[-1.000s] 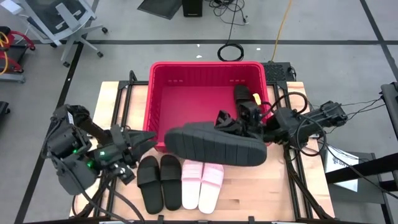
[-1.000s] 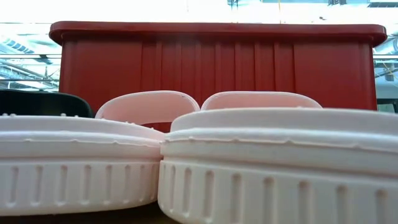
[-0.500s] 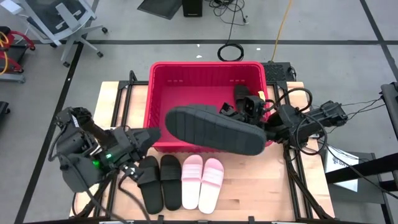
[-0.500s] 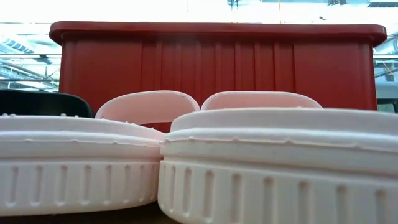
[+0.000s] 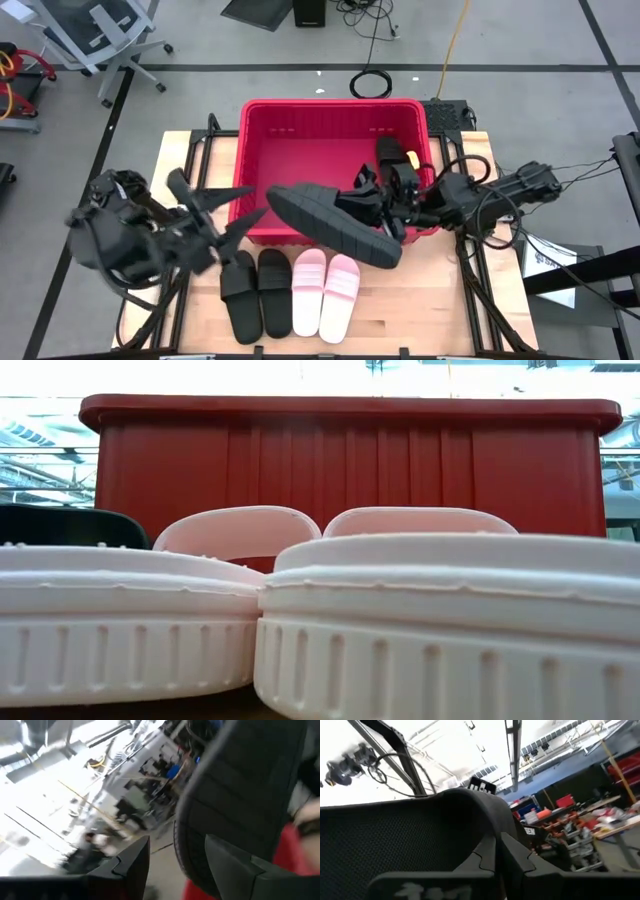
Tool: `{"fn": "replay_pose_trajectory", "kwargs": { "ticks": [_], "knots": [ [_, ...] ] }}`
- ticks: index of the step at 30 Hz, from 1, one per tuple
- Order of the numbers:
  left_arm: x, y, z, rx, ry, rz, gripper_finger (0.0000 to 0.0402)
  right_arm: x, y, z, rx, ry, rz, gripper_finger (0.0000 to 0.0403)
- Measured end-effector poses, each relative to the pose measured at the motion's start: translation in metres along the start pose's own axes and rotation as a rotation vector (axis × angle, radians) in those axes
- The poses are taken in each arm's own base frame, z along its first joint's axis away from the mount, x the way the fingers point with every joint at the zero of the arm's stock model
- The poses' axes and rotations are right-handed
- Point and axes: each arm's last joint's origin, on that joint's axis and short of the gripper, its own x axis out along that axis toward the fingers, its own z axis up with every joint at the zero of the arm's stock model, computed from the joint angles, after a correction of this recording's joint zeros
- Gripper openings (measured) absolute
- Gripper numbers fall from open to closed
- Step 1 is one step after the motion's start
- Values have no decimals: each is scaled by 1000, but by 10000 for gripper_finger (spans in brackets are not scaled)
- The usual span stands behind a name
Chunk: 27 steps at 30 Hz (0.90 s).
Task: Pick and place slides into bin
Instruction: Put the black slide into the red container
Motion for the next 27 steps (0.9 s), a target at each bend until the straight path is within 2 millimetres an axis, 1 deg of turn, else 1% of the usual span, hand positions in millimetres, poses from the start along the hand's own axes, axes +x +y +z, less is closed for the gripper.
{"fn": "replay_pose_trajectory", "kwargs": {
  "ticks": [2,4,8,11,14,18,23,27],
  "knots": [
    [-6,10,-1,-136,-30,-23,198,-1,0,2,-7,15,13,0],
    [-11,19,-3,-263,-72,-67,198,-2,1,4,-9,30,69,0],
    [-20,33,-9,-448,-190,-259,198,-3,3,6,13,57,165,0],
    [-25,40,-15,-548,-223,-392,198,-3,4,4,19,79,211,0],
    [-26,38,-18,-589,-225,-484,198,-2,4,4,44,84,210,0],
    [-24,30,-17,-627,-211,-518,198,-2,5,3,40,97,241,0],
    [-10,29,-21,-732,-169,-546,198,-3,6,4,41,95,277,0],
    [1,28,-26,-794,-141,-611,198,-3,7,4,41,103,311,0]
  ]
}}
